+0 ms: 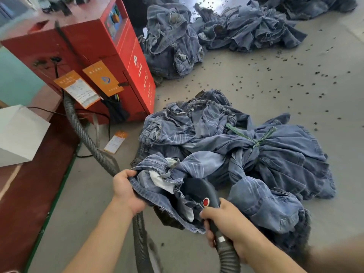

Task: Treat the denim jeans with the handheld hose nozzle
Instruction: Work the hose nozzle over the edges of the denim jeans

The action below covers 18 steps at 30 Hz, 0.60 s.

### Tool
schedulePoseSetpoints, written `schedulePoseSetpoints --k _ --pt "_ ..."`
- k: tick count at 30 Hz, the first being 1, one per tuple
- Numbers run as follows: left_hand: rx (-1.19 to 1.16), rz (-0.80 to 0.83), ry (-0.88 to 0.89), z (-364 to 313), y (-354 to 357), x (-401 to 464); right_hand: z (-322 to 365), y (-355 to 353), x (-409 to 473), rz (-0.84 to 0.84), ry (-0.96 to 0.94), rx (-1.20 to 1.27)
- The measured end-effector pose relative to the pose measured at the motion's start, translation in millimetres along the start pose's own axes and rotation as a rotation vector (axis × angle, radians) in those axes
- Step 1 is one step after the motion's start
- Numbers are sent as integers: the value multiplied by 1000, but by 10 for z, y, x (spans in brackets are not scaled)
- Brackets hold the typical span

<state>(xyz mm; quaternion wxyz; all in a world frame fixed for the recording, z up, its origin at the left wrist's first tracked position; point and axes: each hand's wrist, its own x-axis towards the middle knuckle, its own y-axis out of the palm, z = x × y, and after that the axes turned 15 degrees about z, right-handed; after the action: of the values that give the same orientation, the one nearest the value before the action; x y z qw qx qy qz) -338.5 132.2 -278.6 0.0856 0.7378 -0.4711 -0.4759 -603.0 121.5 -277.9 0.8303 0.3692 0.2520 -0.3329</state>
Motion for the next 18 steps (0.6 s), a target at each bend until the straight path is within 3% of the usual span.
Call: schedulePoseSetpoints --k 5,11,13,16,18 --pt "36 25 -16 -33 -81 -3 106 -219 10 -256 -134 -4" --pt "255 118 59 76 -84 14 54 60 -29 25 -47 -80" --pt "432 224 36 125 -61 -76 120 104 160 -21 -62 -33" --pt "931 362 35 182 -48 -204 285 -96 313 -224 -109 49" --pt "1145 418 -7 245 -67 -214 290 -310 211 -307 -132 87"
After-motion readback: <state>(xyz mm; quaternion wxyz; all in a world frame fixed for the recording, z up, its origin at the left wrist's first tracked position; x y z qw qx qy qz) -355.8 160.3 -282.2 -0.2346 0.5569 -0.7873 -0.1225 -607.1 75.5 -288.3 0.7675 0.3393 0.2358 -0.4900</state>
